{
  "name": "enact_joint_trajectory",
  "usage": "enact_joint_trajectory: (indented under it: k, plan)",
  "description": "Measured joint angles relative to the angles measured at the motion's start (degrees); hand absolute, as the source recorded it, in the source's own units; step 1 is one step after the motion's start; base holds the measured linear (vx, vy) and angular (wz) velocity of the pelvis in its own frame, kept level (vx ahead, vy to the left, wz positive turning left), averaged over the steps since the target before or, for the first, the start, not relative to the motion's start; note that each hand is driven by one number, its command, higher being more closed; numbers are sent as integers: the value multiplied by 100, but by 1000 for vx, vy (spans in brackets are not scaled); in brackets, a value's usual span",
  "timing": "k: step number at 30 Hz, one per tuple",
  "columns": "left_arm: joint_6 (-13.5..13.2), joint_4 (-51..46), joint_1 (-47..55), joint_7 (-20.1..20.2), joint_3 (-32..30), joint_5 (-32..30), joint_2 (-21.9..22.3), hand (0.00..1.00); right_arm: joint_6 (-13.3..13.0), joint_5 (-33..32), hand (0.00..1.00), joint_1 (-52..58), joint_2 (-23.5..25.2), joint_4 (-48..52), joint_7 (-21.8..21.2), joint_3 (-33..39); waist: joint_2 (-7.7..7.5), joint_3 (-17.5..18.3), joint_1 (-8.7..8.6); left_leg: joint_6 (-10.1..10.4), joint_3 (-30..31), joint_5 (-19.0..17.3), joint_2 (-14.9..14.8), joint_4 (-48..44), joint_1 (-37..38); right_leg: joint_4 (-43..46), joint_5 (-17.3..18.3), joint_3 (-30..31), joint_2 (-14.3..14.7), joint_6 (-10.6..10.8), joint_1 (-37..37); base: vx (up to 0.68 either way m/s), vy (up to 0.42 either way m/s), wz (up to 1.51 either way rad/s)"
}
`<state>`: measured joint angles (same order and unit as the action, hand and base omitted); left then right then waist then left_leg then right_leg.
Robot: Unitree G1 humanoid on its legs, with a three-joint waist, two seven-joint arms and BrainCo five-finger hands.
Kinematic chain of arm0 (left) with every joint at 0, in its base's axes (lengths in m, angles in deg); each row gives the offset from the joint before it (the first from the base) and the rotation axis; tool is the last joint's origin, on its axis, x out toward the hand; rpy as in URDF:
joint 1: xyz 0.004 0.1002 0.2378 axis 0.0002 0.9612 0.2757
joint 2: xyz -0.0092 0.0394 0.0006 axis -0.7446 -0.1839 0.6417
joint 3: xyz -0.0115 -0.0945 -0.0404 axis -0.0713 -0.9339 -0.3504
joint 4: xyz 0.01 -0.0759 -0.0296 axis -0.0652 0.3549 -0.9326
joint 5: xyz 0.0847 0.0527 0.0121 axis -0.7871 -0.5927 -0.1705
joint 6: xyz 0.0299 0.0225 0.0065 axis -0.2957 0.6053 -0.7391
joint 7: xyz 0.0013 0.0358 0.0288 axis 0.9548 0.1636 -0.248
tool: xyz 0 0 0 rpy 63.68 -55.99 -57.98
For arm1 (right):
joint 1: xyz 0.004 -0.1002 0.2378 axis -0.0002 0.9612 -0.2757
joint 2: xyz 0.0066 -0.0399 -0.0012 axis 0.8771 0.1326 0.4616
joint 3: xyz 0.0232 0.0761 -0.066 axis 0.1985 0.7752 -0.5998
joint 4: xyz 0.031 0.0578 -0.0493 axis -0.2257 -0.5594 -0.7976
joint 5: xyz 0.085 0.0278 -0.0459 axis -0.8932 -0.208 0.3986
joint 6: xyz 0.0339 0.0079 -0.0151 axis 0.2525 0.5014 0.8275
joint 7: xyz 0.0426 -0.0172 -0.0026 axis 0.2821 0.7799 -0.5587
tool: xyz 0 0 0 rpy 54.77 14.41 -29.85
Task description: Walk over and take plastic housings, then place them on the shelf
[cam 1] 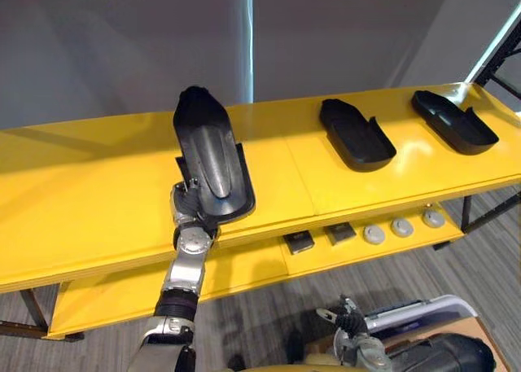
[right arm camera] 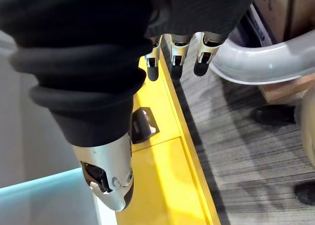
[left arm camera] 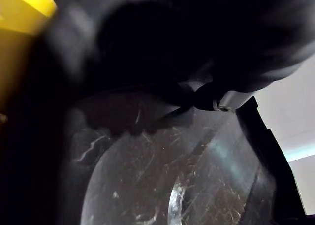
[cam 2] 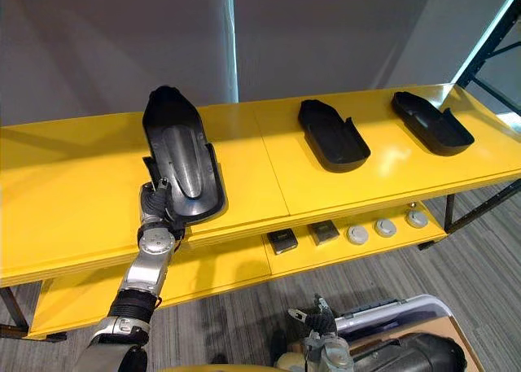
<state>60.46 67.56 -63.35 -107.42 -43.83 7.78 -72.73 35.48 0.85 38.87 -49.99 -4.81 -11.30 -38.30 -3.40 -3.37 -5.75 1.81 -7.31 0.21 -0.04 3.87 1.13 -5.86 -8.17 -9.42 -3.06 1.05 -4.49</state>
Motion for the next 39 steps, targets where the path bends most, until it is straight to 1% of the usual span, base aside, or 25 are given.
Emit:
enact_joint_trajectory:
  k: [1, 4, 8, 10, 14, 16, 17, 18, 20, 25, 27, 29, 30, 31, 33, 34, 35, 36, 39]
  plan:
    - [21, 0, -14, -1, -38, 1, 0, 0, 0, 4, 0, 8, -2, 0, -1, -16, -5, -3, -4, 15, -4, 10, 0, 36, 11, -1, -1, 8, 3, 1, -9, -109, -21, -11]
    - [43, 120, -81, -90, -173, 8, -1, 0, -6, 5, 0, 36, 8, 64, -16, -56, -37, -13, -119, 21, -47, 13, -4, 190, 61, -7, 1, 28, 14, 5, -39, -72, -7, -6]
    - [49, 356, -377, -164, -381, 88, -28, 0, -9, 5, 0, 38, 6, 100, -18, -81, -63, -30, -147, 25, -70, 16, -4, 192, 3, -8, -1, 61, 18, 8, -110, -21, 6, -4]
    - [48, 413, -490, -259, -399, 319, -55, 0, -9, 5, 0, 39, -2, 100, -17, -79, -63, -31, -152, 26, -81, 16, -3, 192, -10, -6, -11, 97, 24, 21, -129, 28, 18, -4]
    - [38, 496, -709, -326, -573, 590, -104, 0, -8, 2, 0, 37, -3, 100, -17, -79, -60, -33, -170, 52, -86, 43, 1, 190, -21, -3, -78, 149, 31, 71, -147, 54, 27, -3]
    - [22, 580, -846, -399, -614, 781, -148, 0, -8, -6, 0, 32, -4, 102, -17, -79, -55, -41, -172, 46, -88, 71, 2, 187, -21, 14, -92, 164, 38, 48, -149, 84, 40, -4]
    - [14, 604, -936, -433, -615, 855, -199, 0, -8, -11, 0, 31, -2, 102, -18, -80, -53, -50, -179, 37, -84, 75, 4, 157, -21, 15, -127, 164, 38, 0, -149, 87, 44, -2]
    - [11, 603, -993, -477, -615, 948, -271, 0, -8, -13, 0, 23, -1, 102, -19, -80, -55, -64, -211, 0, -83, 99, 12, 154, -14, 16, -130, 168, 36, -5, -146, 80, 44, -1]
    - [6, 604, -1062, -493, -683, 977, -321, 0, -9, -14, 0, -44, -2, 107, -15, -78, -49, -119, -279, -22, -71, 112, 23, 152, -8, 16, -131, 162, 22, -5, -128, 54, 44, 4]
    - [-35, 480, -1122, -564, -718, 952, -331, 0, -41, -15, 0, -124, 1, 110, -13, -77, -30, -173, -284, -31, -47, 104, 46, 150, 26, 15, -131, 170, 2, -5, -92, 17, 40, 2]
    - [-39, 149, -1121, -645, -697, 933, -289, 0, -85, -16, 0, -119, -2, 118, -6, -77, -28, -213, -281, -50, -25, 90, 48, 150, 31, 15, -129, 182, -3, -3, -84, -20, 15, 3]
    - [-95, -722, -1010, -748, -468, 815, -169, 0, -109, -19, 0, -112, -2, 114, -1, -79, 2, -293, -268, -55, 63, 66, 57, 151, 0, 16, -127, 158, -15, -2, -81, -45, 25, 13]
    - [-129, -1003, -922, -744, -374, 725, -142, 0, -109, -19, 0, -108, -2, 110, -1, -80, 14, -310, -263, -44, 74, 59, 57, 151, -4, 16, -126, 155, -16, -2, -81, -40, 24, 10]
    - [-220, -1551, -704, -741, -191, 619, -72, 0, -112, -20, 0, -86, -6, 109, 3, -78, 46, -330, -249, -44, 81, 59, 55, 149, -4, 16, -126, 155, -15, -2, -79, -26, 16, 3]
    - [-382, -2243, -261, -696, 94, 248, 57, 0, -128, -42, 0, -56, -16, 101, 5, -76, 106, -368, -207, -43, 87, 57, 50, 125, -11, 17, -124, 153, -12, -2, -72, 0, 0, 0]
    - [-516, -2647, 152, -573, 351, -14, 172, 0, -175, -83, 0, -21, -20, 92, 7, -58, 151, -396, -143, -43, 92, 58, 44, 124, -14, 17, -122, 152, -5, -2, -73, 0, 0, 0]
    - [-555, -2779, 329, -514, 458, -106, 218, 100, -180, -84, 0, -10, -23, 84, 5, -56, 160, -400, -123, -42, 96, 58, 41, 123, -15, 17, -120, 148, -2, -2, -73, -19, 8, 4]
    - [-624, -2986, 696, -384, 619, -258, 282, 100, -185, -85, 0, -10, -21, 52, -1, -58, 177, -409, -112, -41, 118, 58, 35, 121, -23, 18, -114, 129, 2, -5, -71, -11, 5, 6]
    - [-753, -3188, 1493, -99, 877, -585, 310, 100, -209, -100, 0, 0, -32, -24, -2, -49, 187, -416, -85, -40, 151, 60, 26, 122, -35, 18, -101, 97, 5, -2, -69, -13, 10, 6]
